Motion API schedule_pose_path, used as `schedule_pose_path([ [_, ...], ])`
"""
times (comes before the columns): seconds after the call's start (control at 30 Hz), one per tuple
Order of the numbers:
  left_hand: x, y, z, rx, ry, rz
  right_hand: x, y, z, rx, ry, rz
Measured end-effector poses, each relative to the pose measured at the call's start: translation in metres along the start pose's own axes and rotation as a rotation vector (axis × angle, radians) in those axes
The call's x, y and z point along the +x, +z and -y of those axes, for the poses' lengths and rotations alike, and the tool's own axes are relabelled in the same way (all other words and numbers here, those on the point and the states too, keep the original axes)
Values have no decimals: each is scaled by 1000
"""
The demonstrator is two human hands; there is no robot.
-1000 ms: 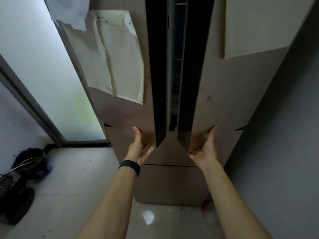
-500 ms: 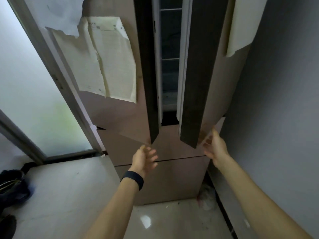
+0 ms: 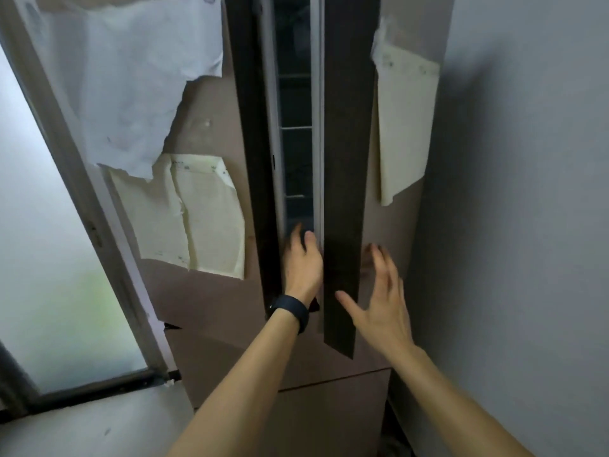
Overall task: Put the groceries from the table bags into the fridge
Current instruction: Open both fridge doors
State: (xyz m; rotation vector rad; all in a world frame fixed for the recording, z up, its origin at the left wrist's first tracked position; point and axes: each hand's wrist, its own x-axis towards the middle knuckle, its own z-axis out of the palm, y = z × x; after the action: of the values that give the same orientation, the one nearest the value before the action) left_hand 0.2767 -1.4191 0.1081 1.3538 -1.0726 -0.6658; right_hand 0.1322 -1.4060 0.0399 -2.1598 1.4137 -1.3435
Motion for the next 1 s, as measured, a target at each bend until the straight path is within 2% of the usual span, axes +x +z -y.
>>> schedule_pose_path([
  [0.13,7,9,7,-1,-105,115,-4,3,-11,-1,-63,16],
  [0.23,-4,20,9,-1,-122,105,-8,0,-22,34,-94,21],
  [0.33,-19,32,5,11,-81,65,-12,-16,-32,109,-91,51],
  [0.53,-45,45,19,112,100,152,-37,-55,-62,236,-26,32],
  [0.67,-54,60,21,132,172,233,-52,-81,-84,195,24,-81],
  [0.77,-61,77,20,143,188,301,-60,-97,-98,82,-41,-223],
  [0.9,-74,111,8,131,209,362,-60,-112,-117,25,51,-161],
  [1.0,-82,138,-3,154,248,382,-50,-130,-136,9,81,-179],
])
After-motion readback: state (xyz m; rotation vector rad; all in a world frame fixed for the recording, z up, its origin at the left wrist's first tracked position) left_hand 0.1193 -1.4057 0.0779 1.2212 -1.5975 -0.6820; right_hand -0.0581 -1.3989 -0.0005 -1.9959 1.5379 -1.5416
